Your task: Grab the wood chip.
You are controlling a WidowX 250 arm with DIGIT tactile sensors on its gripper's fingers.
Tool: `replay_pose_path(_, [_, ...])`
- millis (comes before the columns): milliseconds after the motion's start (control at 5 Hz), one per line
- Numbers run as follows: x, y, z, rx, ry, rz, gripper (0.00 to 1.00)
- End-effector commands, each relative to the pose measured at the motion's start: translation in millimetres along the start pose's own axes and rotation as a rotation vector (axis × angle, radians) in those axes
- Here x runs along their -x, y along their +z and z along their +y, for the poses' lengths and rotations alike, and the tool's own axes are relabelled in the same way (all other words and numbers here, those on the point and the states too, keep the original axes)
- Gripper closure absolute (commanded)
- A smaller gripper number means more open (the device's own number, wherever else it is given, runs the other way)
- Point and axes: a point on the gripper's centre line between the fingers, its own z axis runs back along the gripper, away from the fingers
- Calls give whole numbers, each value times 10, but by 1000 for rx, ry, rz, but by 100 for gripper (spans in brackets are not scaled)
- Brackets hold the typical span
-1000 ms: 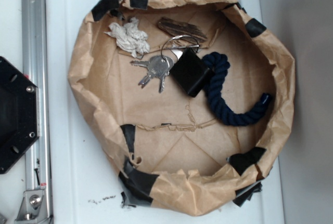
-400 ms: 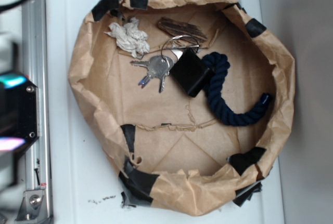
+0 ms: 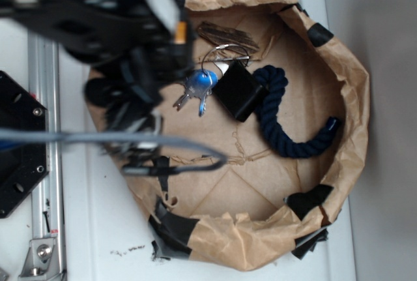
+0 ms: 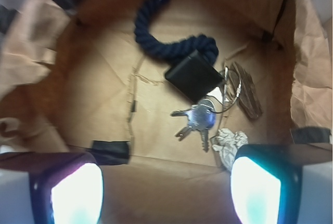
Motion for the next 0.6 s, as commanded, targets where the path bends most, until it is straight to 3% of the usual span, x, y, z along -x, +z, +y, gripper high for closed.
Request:
replay_pose_path(0, [-193, -469, 152, -151, -223, 8, 0])
replay_pose_path(200, [-117, -614, 153, -145, -390, 10, 0])
replay_pose_path(400, [-70, -573, 423, -132, -408, -3, 0])
